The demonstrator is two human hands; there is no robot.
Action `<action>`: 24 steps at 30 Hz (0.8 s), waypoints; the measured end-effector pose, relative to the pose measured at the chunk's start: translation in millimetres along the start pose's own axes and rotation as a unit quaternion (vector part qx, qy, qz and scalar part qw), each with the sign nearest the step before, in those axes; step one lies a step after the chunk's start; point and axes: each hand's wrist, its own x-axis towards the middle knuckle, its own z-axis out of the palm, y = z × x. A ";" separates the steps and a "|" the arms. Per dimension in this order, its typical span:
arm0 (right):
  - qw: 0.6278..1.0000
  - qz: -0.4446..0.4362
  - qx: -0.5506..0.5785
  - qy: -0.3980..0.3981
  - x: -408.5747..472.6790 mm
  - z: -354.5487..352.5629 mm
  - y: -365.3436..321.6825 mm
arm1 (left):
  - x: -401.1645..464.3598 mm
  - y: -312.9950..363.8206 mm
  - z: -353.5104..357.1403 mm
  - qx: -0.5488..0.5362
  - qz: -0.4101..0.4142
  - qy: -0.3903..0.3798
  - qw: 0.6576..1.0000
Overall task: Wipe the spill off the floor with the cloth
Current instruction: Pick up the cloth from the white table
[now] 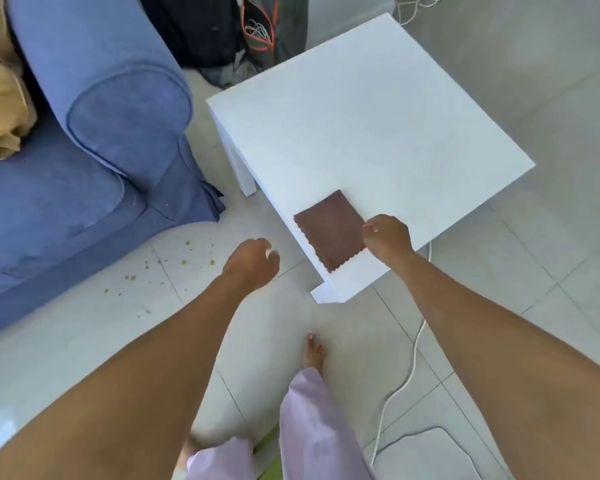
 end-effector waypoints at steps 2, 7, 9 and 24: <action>0.999 0.035 0.019 0.013 12.3 -1.8 12.4 | 17.4 18.2 3.9 -0.024 0.001 0.033 0.999; 0.993 0.088 0.081 0.024 37.3 15.0 35.7 | 61.8 69.0 8.8 -0.005 0.051 0.082 0.995; 0.992 0.088 0.087 0.038 41.7 20.9 39.8 | 77.8 85.5 12.6 0.013 0.055 0.071 0.996; 0.984 0.051 0.168 0.042 40.8 38.2 38.2 | 104.9 100.7 20.8 -0.086 0.060 0.055 0.993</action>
